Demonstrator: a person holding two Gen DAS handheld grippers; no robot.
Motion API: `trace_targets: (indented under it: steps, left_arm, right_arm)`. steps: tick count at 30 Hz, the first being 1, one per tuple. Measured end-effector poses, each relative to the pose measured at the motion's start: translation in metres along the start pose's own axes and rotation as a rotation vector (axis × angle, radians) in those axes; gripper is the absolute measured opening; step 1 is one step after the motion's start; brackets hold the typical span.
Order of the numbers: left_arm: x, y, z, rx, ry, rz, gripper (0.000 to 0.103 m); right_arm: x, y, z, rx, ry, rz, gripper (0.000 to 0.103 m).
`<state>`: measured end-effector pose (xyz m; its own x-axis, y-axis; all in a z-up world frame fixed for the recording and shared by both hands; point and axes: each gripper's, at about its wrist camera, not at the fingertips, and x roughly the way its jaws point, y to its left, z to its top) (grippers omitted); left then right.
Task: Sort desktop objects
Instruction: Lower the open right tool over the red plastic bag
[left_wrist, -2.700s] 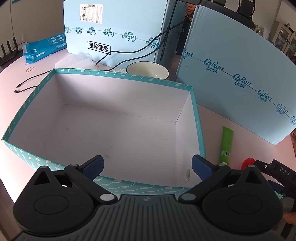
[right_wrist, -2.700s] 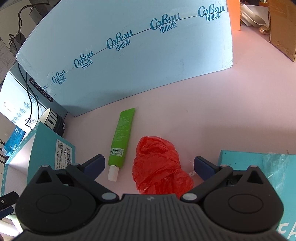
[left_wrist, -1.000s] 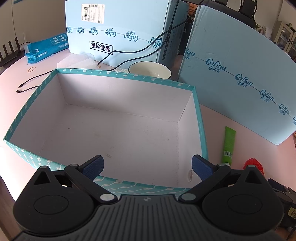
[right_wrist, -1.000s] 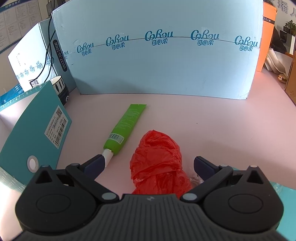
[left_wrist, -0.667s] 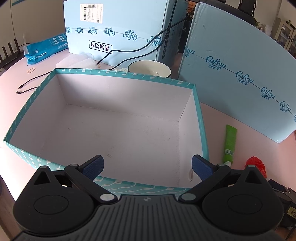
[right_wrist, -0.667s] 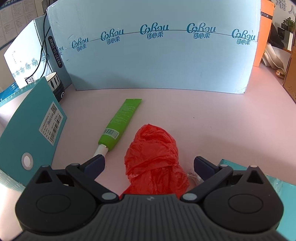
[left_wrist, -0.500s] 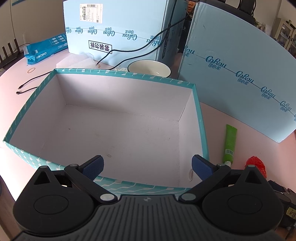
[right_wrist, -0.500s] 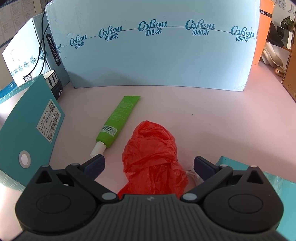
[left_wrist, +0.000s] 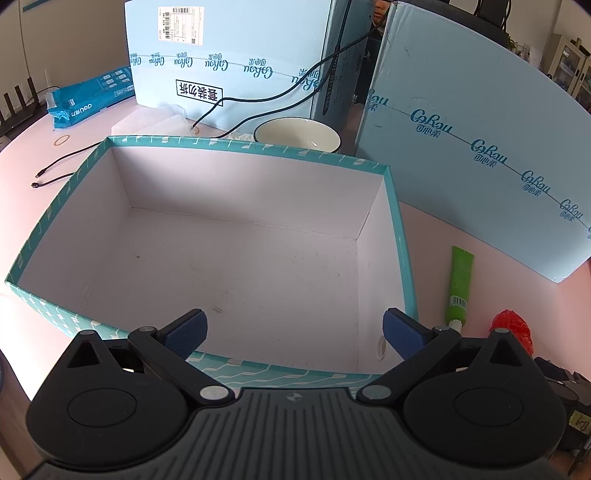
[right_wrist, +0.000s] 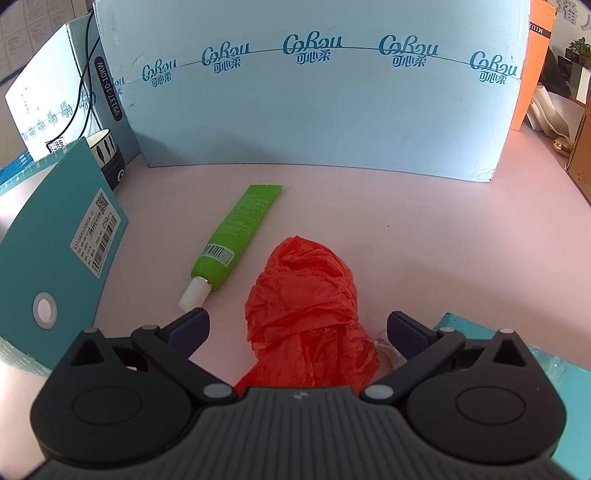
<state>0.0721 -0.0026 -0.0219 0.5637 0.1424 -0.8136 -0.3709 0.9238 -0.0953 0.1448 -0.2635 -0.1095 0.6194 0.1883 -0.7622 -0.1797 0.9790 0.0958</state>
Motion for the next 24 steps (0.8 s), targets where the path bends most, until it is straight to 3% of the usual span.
trace_targets:
  steps: [24]
  left_arm:
    - [0.0016, -0.0012, -0.0005, 0.01, 0.005, 0.006, 0.102]
  right_arm:
    - [0.0063, 0.0001, -0.0057, -0.014, 0.025, -0.057, 0.103]
